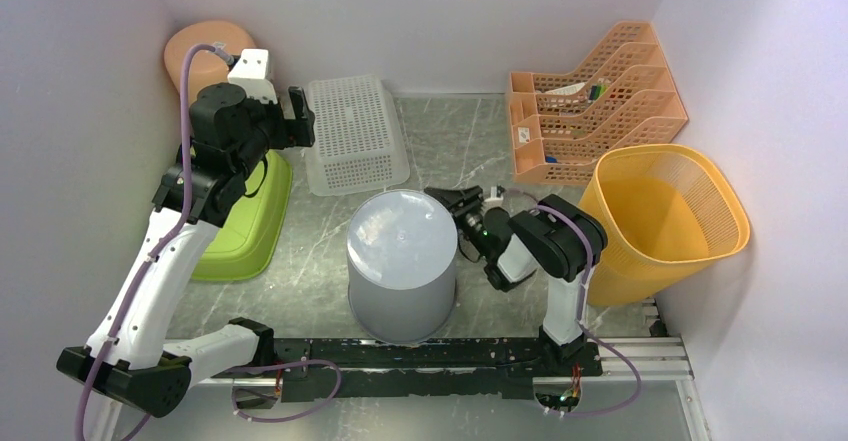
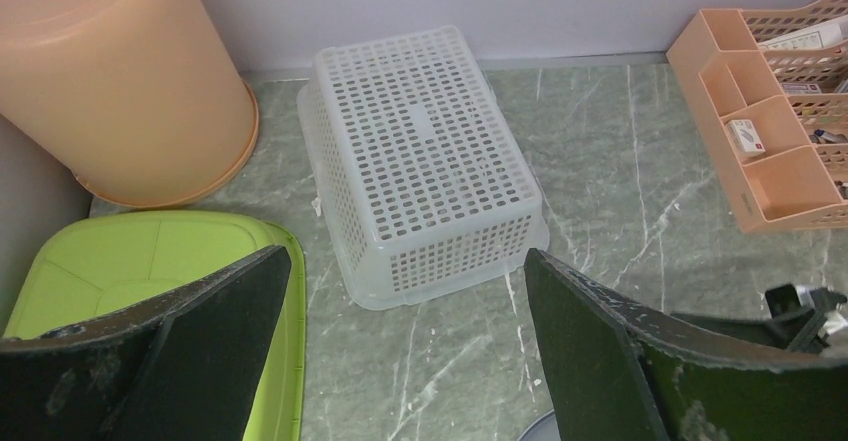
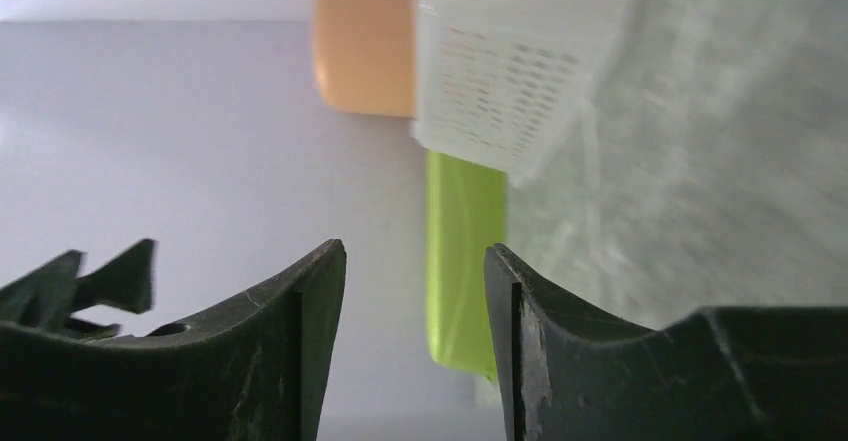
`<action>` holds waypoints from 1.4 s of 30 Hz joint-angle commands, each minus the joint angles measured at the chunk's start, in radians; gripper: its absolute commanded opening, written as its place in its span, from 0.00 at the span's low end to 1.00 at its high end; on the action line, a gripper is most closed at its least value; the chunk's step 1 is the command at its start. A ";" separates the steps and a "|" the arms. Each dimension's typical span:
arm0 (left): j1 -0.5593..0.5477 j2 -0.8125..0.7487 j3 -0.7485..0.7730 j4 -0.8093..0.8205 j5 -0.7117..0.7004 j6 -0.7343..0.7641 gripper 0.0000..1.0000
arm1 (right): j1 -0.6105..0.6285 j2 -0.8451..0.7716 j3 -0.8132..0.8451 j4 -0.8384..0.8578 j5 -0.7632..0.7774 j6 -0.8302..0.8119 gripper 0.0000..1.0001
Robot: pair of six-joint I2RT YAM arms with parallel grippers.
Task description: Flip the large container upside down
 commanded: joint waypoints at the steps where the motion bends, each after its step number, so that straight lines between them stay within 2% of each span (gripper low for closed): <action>1: -0.008 -0.013 -0.003 0.029 -0.005 0.017 0.99 | -0.008 -0.033 0.160 0.091 -0.020 -0.050 0.53; 5: -0.008 -0.019 -0.005 0.026 0.003 0.013 1.00 | -0.033 -0.086 0.357 -0.071 -0.070 -0.131 0.54; 8: -0.008 -0.026 -0.021 0.032 0.013 0.007 1.00 | -0.057 -0.123 0.538 -0.279 -0.160 -0.240 0.56; 12: -0.008 -0.025 -0.037 0.037 0.012 0.006 0.99 | -0.066 -0.158 0.747 -0.619 -0.262 -0.425 0.57; 15: -0.008 -0.018 -0.038 0.043 0.024 0.003 1.00 | -0.063 -0.175 0.912 -0.958 -0.286 -0.668 0.57; 18: -0.008 -0.006 -0.039 0.041 0.023 0.003 1.00 | -0.029 -0.164 1.102 -1.331 -0.254 -0.925 0.58; 21: -0.010 -0.003 -0.056 0.048 0.010 0.003 1.00 | 0.059 -0.196 1.214 -1.596 -0.071 -1.166 0.59; 25: -0.010 0.004 -0.074 0.058 -0.002 -0.002 1.00 | 0.179 -0.316 1.179 -1.688 0.171 -1.318 0.62; 32: -0.011 0.016 -0.089 0.060 -0.007 -0.004 0.99 | 0.345 -0.578 1.026 -1.734 0.359 -1.430 0.62; 34: -0.011 0.019 -0.095 0.057 -0.013 -0.003 1.00 | 0.380 -0.645 0.990 -1.736 0.340 -1.449 0.62; 42: -0.011 0.031 -0.110 0.076 -0.014 -0.012 1.00 | 0.481 -0.831 0.918 -1.836 0.073 -1.496 0.62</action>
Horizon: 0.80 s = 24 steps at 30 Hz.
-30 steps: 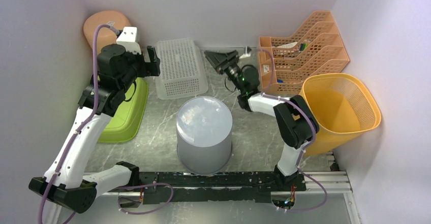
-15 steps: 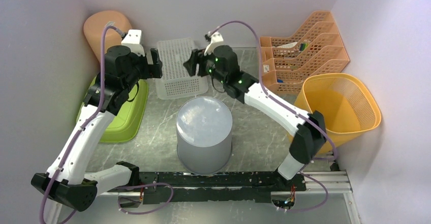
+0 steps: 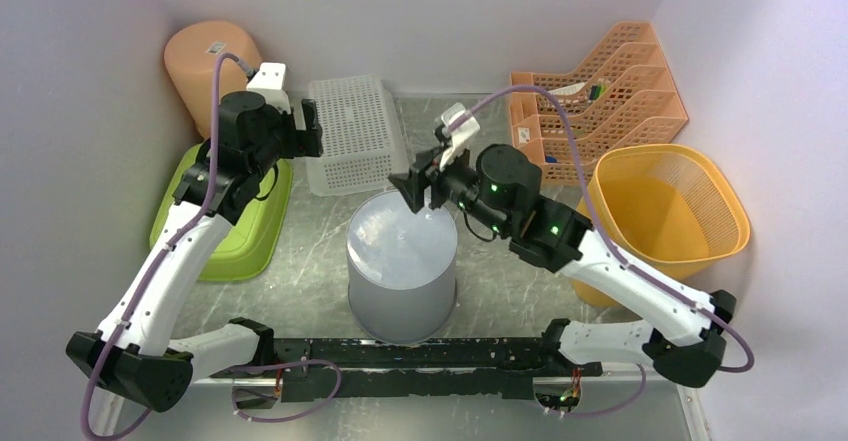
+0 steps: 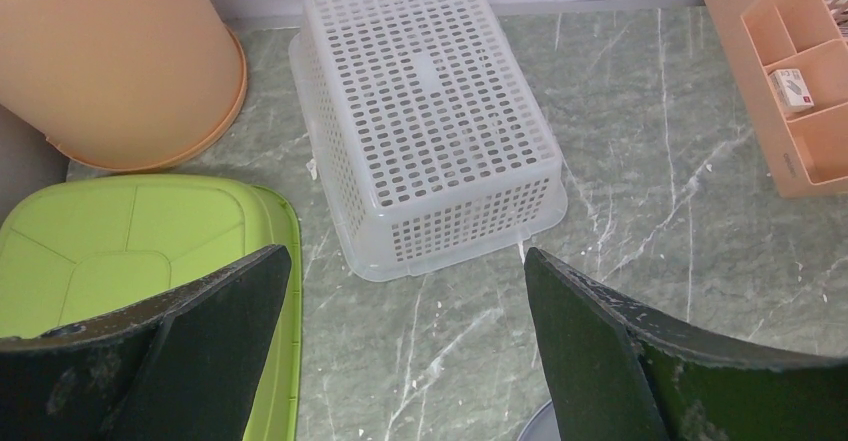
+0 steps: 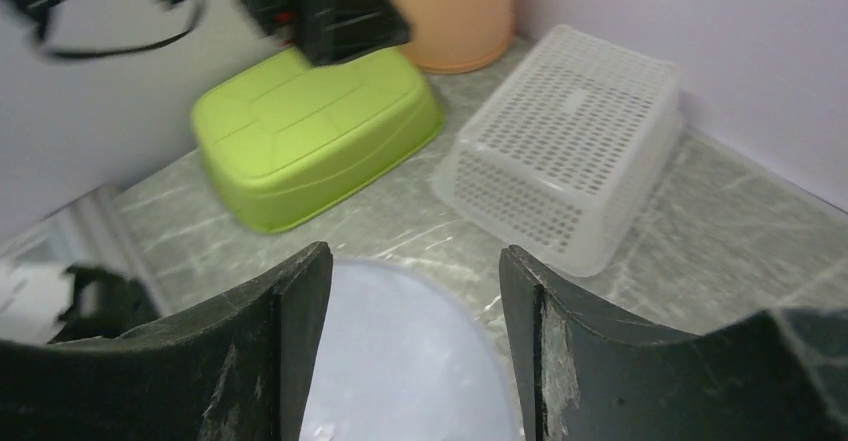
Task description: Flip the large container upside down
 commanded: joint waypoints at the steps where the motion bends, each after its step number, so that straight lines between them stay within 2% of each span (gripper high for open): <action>1: -0.009 0.012 -0.007 0.049 -0.013 -0.008 1.00 | 0.061 -0.073 -0.048 -0.085 -0.191 -0.060 0.62; 3: -0.009 0.019 -0.007 0.054 -0.016 -0.009 1.00 | 0.097 -0.096 -0.067 -0.094 -0.263 -0.064 0.61; 11: -0.011 0.038 -0.030 0.066 -0.022 -0.019 1.00 | 0.357 -0.057 -0.108 -0.117 -0.312 -0.110 0.60; 15: -0.011 0.051 -0.036 0.067 -0.030 -0.017 0.99 | 0.490 0.012 -0.090 -0.126 -0.279 -0.138 0.60; 20: -0.011 0.050 -0.043 0.072 -0.029 -0.019 1.00 | 0.543 0.102 -0.071 -0.158 -0.217 -0.141 0.60; 24: -0.011 0.041 -0.048 0.064 -0.033 -0.016 1.00 | 0.554 0.142 -0.085 -0.131 -0.008 -0.097 0.61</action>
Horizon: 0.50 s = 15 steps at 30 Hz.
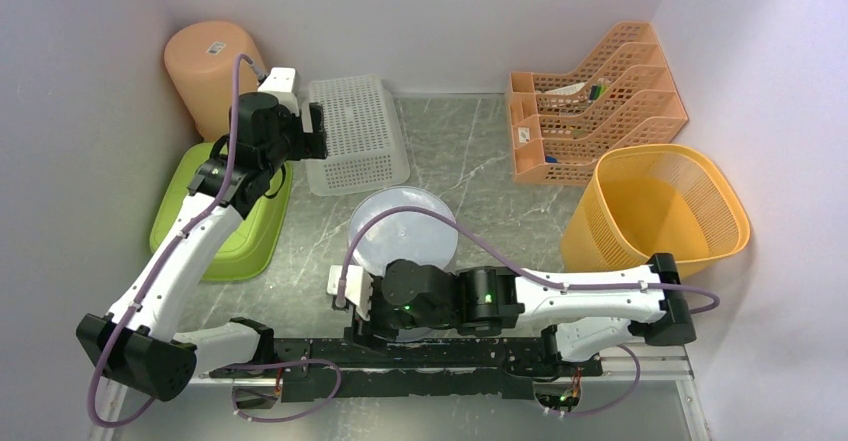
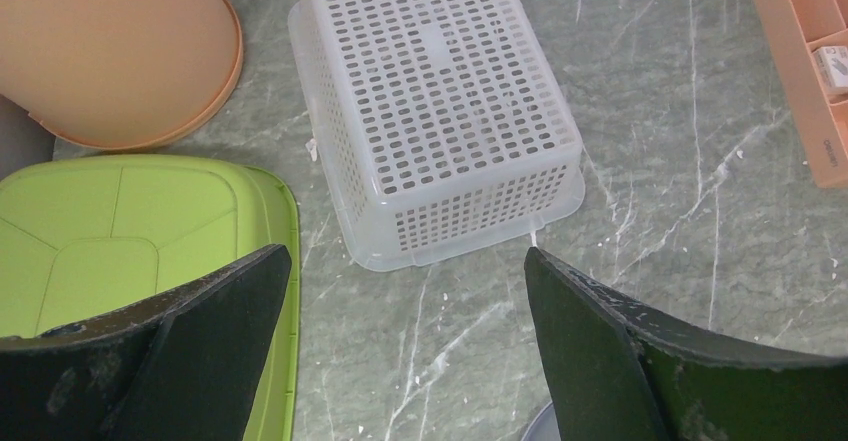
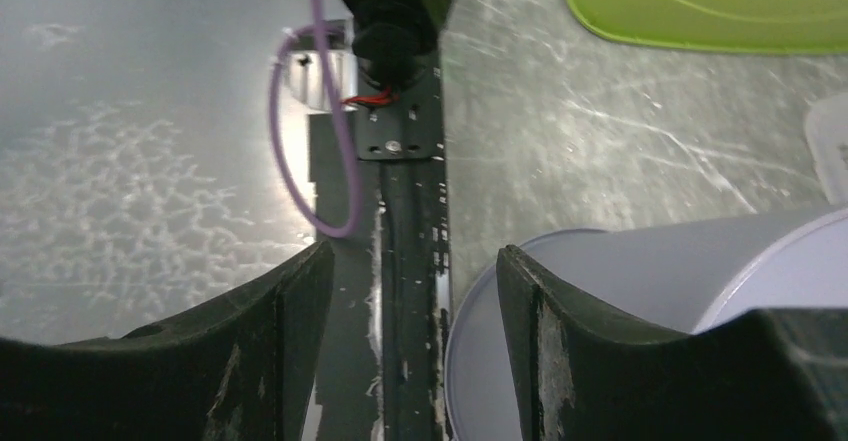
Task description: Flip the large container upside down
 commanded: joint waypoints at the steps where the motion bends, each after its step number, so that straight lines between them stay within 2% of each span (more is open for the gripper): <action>1: -0.011 -0.016 -0.014 0.033 -0.019 -0.006 1.00 | 0.010 0.021 0.001 0.027 0.263 0.040 0.61; 7: -0.011 -0.029 -0.032 0.037 -0.015 -0.008 1.00 | 0.013 0.004 -0.122 0.187 0.621 0.099 0.62; 9: -0.011 -0.030 -0.037 0.038 -0.011 -0.010 1.00 | 0.009 0.019 -0.149 0.208 0.733 0.090 0.67; 12: -0.011 -0.032 -0.046 0.040 -0.006 -0.013 1.00 | -0.017 0.056 -0.167 0.210 0.851 0.073 0.73; 15: -0.011 -0.038 -0.059 0.046 -0.002 -0.017 0.99 | -0.105 0.082 -0.166 0.181 0.928 0.126 0.74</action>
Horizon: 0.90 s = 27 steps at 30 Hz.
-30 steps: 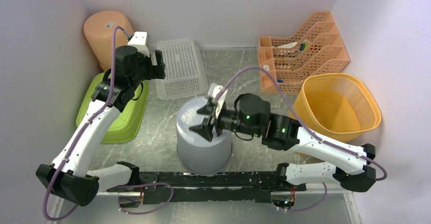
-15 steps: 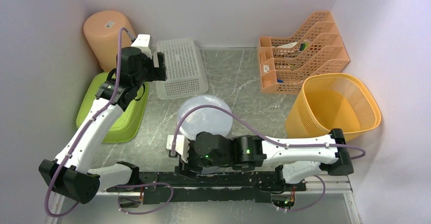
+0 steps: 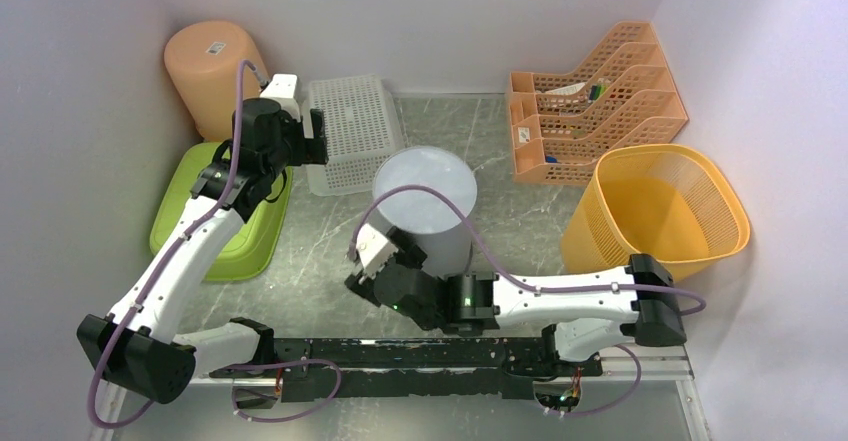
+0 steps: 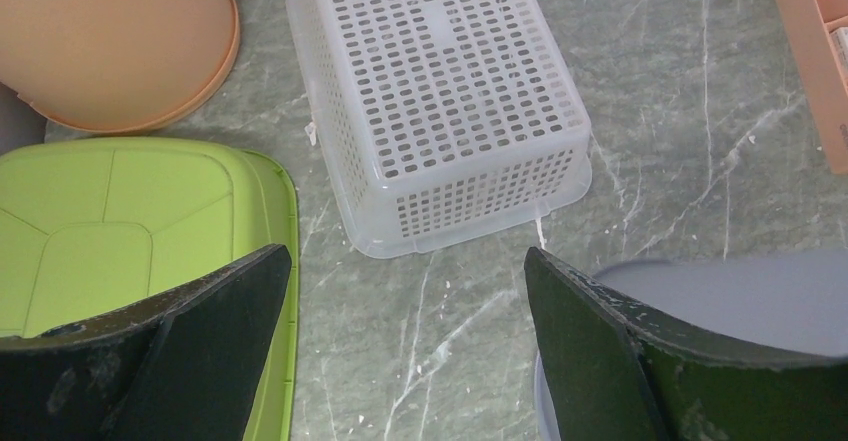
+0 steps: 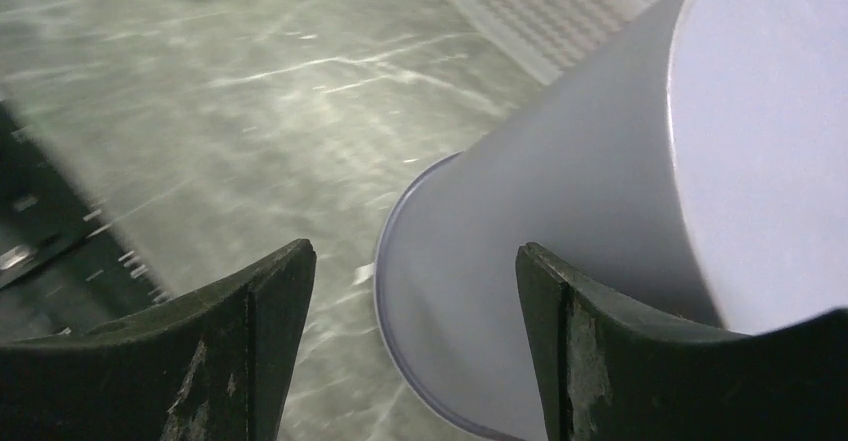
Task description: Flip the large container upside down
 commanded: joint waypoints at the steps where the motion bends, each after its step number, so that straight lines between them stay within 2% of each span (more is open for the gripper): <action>1: -0.010 -0.028 -0.022 0.040 0.002 -0.014 1.00 | -0.132 0.027 -0.011 0.009 0.216 0.077 0.74; 6: -0.010 -0.037 -0.039 0.045 0.005 -0.015 1.00 | -0.378 0.011 -0.132 0.169 0.044 0.045 0.74; 9: -0.010 -0.040 -0.045 0.049 0.007 -0.015 1.00 | -0.495 0.065 -0.124 0.237 0.001 -0.017 0.74; 13: -0.010 -0.043 -0.050 0.051 0.007 -0.013 0.99 | -0.587 0.137 -0.076 0.316 -0.053 -0.096 0.75; 16: -0.010 -0.048 -0.054 0.047 -0.006 -0.003 0.99 | -0.598 0.133 -0.044 0.309 -0.095 -0.094 0.75; 21: -0.010 -0.062 -0.053 0.035 -0.013 0.001 1.00 | -0.555 0.060 -0.038 0.194 -0.157 -0.027 0.74; 27: -0.010 -0.078 -0.056 0.044 0.005 -0.011 1.00 | -0.393 -0.011 -0.081 0.064 0.039 0.113 0.74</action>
